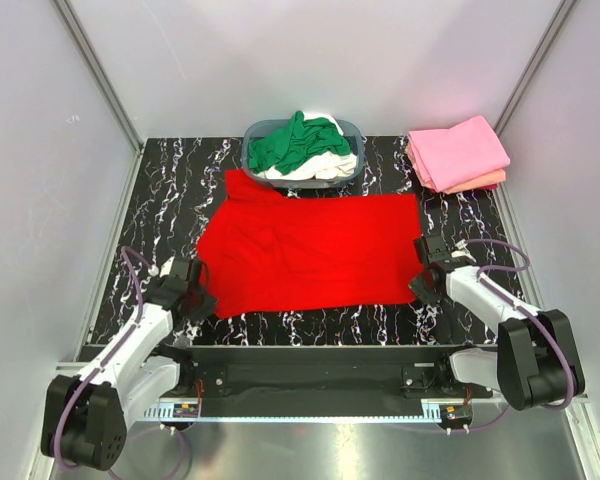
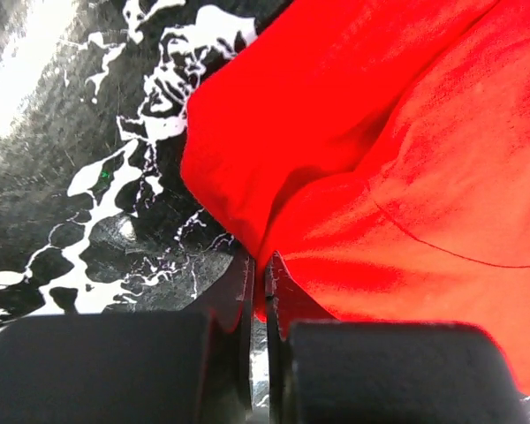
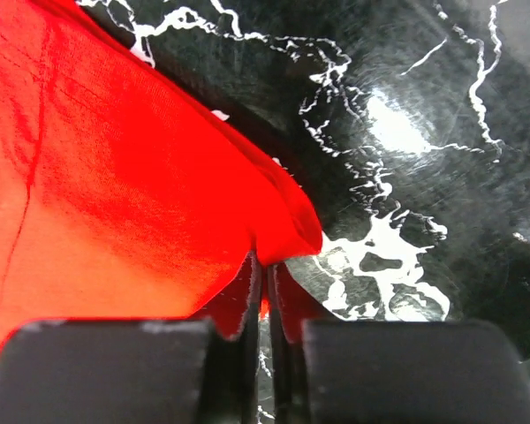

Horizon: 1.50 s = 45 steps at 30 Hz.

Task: Fold and stack the t-shirts
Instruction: Fold the tshirt

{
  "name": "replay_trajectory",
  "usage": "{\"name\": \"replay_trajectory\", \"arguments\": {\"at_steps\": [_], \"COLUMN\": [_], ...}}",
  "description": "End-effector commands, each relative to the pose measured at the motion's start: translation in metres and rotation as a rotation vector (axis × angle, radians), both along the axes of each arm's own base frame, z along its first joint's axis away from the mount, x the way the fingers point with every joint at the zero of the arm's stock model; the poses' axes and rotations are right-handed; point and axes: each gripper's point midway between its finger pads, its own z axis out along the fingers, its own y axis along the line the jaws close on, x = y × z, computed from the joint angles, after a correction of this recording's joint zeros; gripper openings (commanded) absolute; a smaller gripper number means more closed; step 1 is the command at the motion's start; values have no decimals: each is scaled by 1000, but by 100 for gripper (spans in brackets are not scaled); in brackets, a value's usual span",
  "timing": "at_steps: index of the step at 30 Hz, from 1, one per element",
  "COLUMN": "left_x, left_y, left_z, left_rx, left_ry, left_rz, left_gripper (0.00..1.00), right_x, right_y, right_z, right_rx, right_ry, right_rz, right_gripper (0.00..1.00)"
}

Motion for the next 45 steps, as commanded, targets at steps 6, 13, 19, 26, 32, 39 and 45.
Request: {"name": "replay_trajectory", "arguments": {"at_steps": [6, 13, 19, 26, 32, 39, 45], "left_x": [20, -3, -31, -71, -95, -34, 91], "left_y": [19, 12, 14, 24, 17, 21, -1], "left_z": [71, 81, 90, 119, 141, 218, 251], "left_rx": [77, 4, -8, 2, -46, 23, 83], "left_ry": [-115, -54, -39, -77, -106, -359, -491], "left_rz": [43, 57, 63, 58, 2, -44, -176], "left_gripper": [0, 0, 0, 0, 69, 87, 87], "right_x": [-7, -33, -57, -74, -77, -44, 20], "right_y": [-7, -22, -25, -25, -23, -31, 9], "right_z": [32, 71, 79, 99, 118, 185, 187], "right_rx": [-4, 2, 29, 82, 119, 57, 90], "right_ry": [-68, -133, -145, -221, -284, -474, -480], "right_rz": [-8, -150, -188, -213, -218, -150, 121], "right_gripper": [0, 0, 0, 10, 100, 100, 100]}}
